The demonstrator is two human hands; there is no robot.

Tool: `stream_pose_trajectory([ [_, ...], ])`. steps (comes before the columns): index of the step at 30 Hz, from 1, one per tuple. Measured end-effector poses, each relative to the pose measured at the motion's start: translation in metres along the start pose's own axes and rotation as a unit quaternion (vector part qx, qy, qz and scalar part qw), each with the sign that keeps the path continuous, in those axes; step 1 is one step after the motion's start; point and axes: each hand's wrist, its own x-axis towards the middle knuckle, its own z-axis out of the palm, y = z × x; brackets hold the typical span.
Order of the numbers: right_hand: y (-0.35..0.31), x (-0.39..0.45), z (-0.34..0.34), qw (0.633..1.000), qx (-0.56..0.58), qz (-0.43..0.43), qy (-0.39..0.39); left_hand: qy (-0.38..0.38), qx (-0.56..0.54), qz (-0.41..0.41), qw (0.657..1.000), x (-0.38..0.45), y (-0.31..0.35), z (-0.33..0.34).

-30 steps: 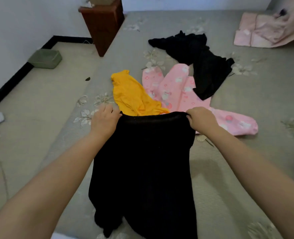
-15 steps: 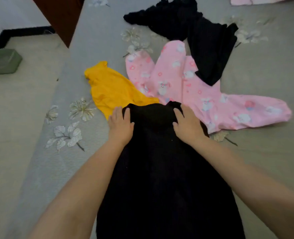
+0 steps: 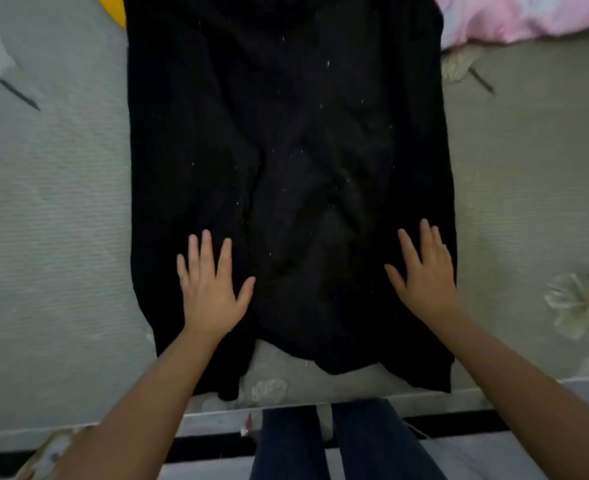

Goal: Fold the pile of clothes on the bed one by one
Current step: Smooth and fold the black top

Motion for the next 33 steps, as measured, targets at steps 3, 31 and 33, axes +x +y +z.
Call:
stream_pose_trajectory([
  [3,0.013,-0.012,-0.001,0.999,0.005,0.034,0.009,-0.012,-0.004,-0.030,0.999,-0.012,-0.006,0.001],
  [31,0.022,-0.089,0.017,0.919,-0.140,-0.330,-0.164,-0.122,0.060,0.039,0.990,-0.115,0.054,0.054],
  [33,0.028,-0.087,0.021,0.926,-0.109,-0.341,-0.118,-0.106,0.058,0.030,0.992,-0.120,0.058,0.055],
])
